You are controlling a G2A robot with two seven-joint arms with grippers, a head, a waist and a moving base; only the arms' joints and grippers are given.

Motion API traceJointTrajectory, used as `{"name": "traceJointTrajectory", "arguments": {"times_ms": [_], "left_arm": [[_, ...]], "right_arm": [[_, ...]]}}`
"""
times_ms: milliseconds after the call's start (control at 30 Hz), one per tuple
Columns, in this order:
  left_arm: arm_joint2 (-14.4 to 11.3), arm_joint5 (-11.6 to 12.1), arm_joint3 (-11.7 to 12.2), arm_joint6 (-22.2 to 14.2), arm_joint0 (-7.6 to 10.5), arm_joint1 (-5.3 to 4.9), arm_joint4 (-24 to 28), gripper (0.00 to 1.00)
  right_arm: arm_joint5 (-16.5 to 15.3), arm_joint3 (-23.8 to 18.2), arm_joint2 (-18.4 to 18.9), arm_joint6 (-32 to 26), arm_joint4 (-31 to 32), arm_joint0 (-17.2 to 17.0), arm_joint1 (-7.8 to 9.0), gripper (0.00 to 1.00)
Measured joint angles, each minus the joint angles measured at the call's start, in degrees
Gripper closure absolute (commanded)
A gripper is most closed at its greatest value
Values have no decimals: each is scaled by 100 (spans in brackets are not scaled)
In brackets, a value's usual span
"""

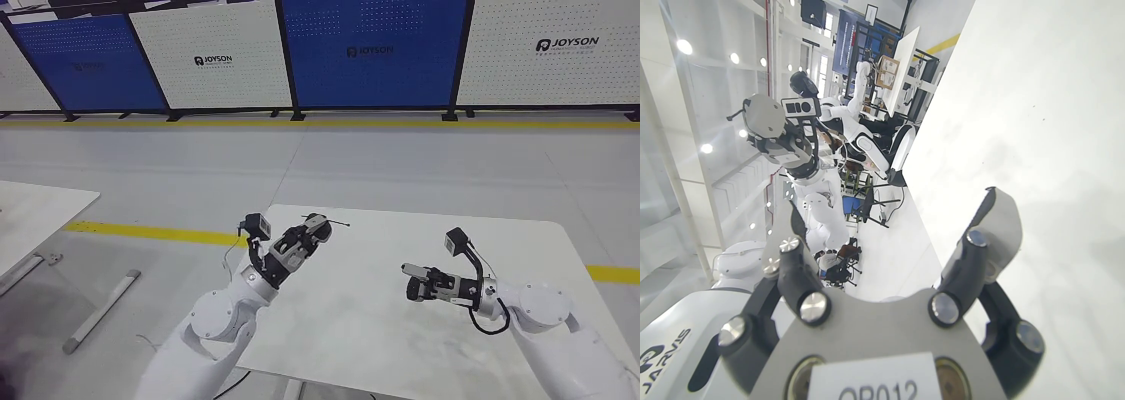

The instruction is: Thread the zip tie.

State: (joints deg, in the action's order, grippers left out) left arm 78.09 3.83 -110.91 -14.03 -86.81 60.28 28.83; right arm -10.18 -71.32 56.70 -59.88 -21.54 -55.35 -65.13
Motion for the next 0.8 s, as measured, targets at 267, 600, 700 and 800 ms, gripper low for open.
{"name": "traceJointTrajectory", "arguments": {"times_ms": [267, 600, 700, 800], "left_arm": [[-461, -667, 704, -648, 220, -14, -932, 100], [-846, -536, 1180, -544, 370, 20, -1704, 100], [-846, -546, 1179, -553, 369, 20, -1703, 100], [-846, -546, 1179, -555, 369, 19, -1703, 100]], "right_arm": [[0, 0, 0, 0, 0, 0, 0, 0], [0, 0, 0, 0, 0, 0, 0, 0], [0, 0, 0, 0, 0, 0, 0, 0], [0, 0, 0, 0, 0, 0, 0, 0]]}}
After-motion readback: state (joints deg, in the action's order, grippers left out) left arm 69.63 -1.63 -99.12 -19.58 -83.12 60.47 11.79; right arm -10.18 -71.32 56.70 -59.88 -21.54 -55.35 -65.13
